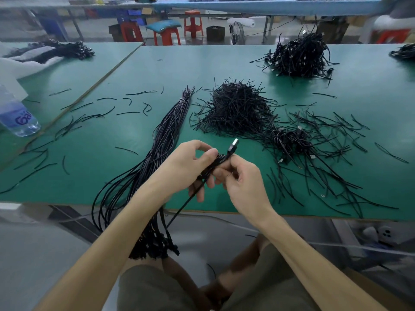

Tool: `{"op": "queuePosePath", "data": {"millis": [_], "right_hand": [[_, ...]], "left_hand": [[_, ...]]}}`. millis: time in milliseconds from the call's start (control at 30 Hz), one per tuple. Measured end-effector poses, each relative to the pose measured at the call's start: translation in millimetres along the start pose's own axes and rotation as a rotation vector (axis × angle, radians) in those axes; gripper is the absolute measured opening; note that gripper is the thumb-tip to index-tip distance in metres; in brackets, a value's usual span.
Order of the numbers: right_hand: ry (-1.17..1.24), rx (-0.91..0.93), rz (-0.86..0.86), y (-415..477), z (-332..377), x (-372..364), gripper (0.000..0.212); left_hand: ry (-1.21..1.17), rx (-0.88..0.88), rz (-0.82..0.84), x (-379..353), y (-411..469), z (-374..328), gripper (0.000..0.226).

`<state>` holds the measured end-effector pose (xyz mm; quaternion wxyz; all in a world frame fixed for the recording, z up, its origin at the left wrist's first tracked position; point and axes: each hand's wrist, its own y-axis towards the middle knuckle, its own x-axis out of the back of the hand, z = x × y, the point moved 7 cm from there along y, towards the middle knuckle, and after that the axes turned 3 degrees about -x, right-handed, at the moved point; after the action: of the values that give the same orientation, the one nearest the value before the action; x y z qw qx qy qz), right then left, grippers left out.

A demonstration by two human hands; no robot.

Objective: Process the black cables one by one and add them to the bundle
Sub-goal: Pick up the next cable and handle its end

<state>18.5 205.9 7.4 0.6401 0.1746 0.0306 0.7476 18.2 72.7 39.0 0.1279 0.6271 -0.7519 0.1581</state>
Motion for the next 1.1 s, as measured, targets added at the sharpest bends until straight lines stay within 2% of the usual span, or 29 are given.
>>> {"op": "queuePosePath", "data": {"millis": [133,300,400,500,533,600,700,767,833,933,1000,1100], "right_hand": [[-0.016,0.027,-0.044,4,-2,4,0.032],[-0.061,0.016,-0.055,18,-6,11,0.027],[0.085,-0.026,-0.092,37,-12,13,0.024],[0.022,-0.095,-0.084,51,-29,8,0.021],[-0.030,-0.098,-0.098,54,-34,8,0.024],[0.018,-0.126,-0.124,57,-43,8,0.025],[0.052,-0.129,-0.140,59,-46,9,0.034],[-0.029,-0.118,-0.122,57,-49,11,0.045],[-0.102,-0.114,-0.129,57,-52,15,0.043],[-0.071,-0.122,-0.144,59,-53,18,0.032],[-0.031,-0.093,-0.148,59,-51,18,0.034],[-0.043,-0.030,-0.128,59,-46,15,0.033]], "left_hand": [[-0.242,0.001,0.114,-6,-8,2,0.030],[-0.420,-0.097,0.283,-10,-4,7,0.039],[-0.450,-0.184,0.301,-10,12,15,0.039],[-0.266,-0.202,0.142,-9,39,28,0.035],[-0.129,-0.229,0.066,-6,47,31,0.032],[0.179,-0.288,-0.060,0,60,34,0.027],[0.358,-0.363,-0.132,1,68,34,0.016],[0.467,-0.383,-0.148,-3,71,31,0.023],[0.587,-0.351,-0.179,-6,75,29,0.035],[0.610,-0.228,-0.222,-8,82,29,0.043],[0.569,-0.139,-0.226,-9,86,30,0.040],[0.206,0.007,-0.109,-11,91,35,0.029]]}}
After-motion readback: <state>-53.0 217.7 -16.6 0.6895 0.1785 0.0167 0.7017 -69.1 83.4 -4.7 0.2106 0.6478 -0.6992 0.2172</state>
